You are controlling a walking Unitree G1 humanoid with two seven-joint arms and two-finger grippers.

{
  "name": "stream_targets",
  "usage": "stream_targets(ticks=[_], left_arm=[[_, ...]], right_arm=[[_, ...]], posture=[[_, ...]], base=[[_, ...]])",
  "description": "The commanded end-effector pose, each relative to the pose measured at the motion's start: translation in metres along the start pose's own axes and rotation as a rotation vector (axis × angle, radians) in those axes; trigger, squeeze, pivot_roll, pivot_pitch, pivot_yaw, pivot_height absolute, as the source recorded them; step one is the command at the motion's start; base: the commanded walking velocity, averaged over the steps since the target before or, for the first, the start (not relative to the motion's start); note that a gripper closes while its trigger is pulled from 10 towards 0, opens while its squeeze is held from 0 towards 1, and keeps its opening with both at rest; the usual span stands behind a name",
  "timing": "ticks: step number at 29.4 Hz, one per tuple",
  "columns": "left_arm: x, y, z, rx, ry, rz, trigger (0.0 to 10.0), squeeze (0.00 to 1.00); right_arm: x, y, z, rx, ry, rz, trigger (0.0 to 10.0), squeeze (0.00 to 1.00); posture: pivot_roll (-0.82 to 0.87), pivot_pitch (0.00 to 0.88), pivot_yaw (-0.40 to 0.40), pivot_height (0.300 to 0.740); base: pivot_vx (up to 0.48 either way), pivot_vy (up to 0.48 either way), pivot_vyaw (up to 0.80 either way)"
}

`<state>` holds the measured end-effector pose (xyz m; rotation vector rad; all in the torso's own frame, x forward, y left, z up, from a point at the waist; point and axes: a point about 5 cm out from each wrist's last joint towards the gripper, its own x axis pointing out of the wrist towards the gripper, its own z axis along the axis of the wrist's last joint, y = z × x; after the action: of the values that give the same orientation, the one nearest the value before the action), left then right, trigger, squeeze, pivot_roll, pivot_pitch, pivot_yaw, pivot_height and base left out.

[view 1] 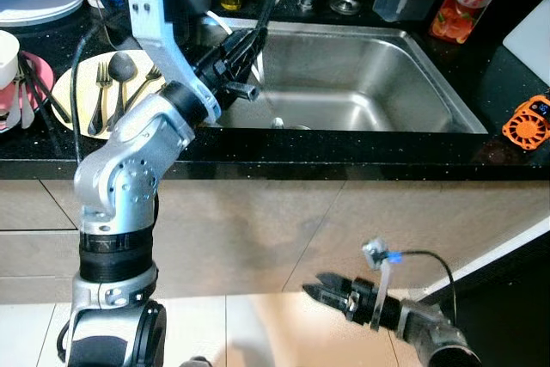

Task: Kitchen organization

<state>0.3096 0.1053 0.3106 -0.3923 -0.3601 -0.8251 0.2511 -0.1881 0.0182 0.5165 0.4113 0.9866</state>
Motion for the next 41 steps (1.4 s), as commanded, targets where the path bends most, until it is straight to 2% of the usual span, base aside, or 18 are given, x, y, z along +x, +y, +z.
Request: stream_targets(ticks=[1, 8, 11, 14, 16, 20, 24, 26, 31, 35, 39, 41], left_arm=[[-0.001, -0.007, 0.002, -0.014, -0.032, -0.046, 10.0, 0.00], [-0.004, -0.009, 0.001, -0.012, -0.028, -0.075, 10.0, 0.00], [-0.002, -0.002, -0.001, 0.007, -0.004, -0.053, 10.0, 0.00], [0.004, 0.006, -0.003, 0.100, 0.057, -0.037, 10.0, 0.00], [0.014, 0.012, 0.000, 0.185, 0.082, -0.042, 10.0, 0.00], [0.029, 0.016, 0.005, 0.293, 0.098, -0.065, 10.0, 0.00], [0.037, 0.024, 0.004, 0.332, 0.111, -0.056, 10.0, 0.00], [0.043, 0.034, -0.001, 0.394, 0.147, -0.048, 10.0, 0.00], [0.047, 0.045, -0.008, 0.421, 0.197, -0.040, 10.0, 0.00], [0.052, 0.057, -0.013, 0.483, 0.254, -0.037, 10.0, 0.00], [0.054, 0.061, -0.010, 0.513, 0.259, -0.053, 10.0, 0.00], [0.058, 0.058, -0.004, 0.533, 0.251, -0.095, 10.0, 0.00]], right_arm=[[-0.004, 0.001, -0.004, 0.021, -0.004, 0.018, 10.0, 0.00], [0.004, 0.007, -0.014, 0.031, 0.020, 0.065, 10.0, 0.00], [0.006, 0.007, -0.025, 0.019, 0.094, -0.005, 10.0, 0.00], [0.007, 0.004, -0.035, -0.014, 0.149, -0.100, 10.0, 0.00], [0.006, 0.002, -0.047, -0.067, 0.208, -0.178, 10.0, 0.00], [0.003, 0.006, -0.061, -0.046, 0.222, -0.207, 10.0, 0.00], [-0.001, 0.008, -0.069, -0.034, 0.232, -0.235, 10.0, 0.00], [-0.005, 0.010, -0.075, -0.017, 0.237, -0.249, 10.0, 0.00], [-0.011, 0.013, -0.084, -0.007, 0.255, -0.281, 10.0, 0.00], [-0.026, 0.020, -0.100, 0.005, 0.274, -0.320, 10.0, 0.00], [-0.033, 0.025, -0.106, 0.009, 0.278, -0.327, 10.0, 0.00], [-0.037, 0.030, -0.109, 0.016, 0.278, -0.333, 10.0, 0.00]], posture=[[0.07, 0.091, -0.074, 0.740], [0.07, 0.096, -0.066, 0.740], [0.07, 0.102, -0.058, 0.740], [0.07, 0.113, -0.048, 0.740], [0.05, 0.127, -0.037, 0.740], [0.04, 0.156, -0.027, 0.740], [0.02, 0.173, -0.023, 0.740], [0.01, 0.190, -0.023, 0.740], [-0.02, 0.226, -0.024, 0.740], [-0.05, 0.283, -0.033, 0.740], [-0.05, 0.300, -0.035, 0.740], [-0.05, 0.332, -0.034, 0.740]], base=[[0.000, 0.000, 0.00], [0.000, 0.000, 0.00], [0.000, 0.000, 0.00], [0.000, 0.000, 0.00], [0.000, 0.000, 0.00], [0.000, 0.000, 0.00], [0.000, 0.000, 0.00], [0.000, 0.000, 0.00], [0.000, 0.000, 0.00], [0.000, 0.000, 0.00], [0.000, 0.000, 0.00], [0.000, 0.000, 0.00]])
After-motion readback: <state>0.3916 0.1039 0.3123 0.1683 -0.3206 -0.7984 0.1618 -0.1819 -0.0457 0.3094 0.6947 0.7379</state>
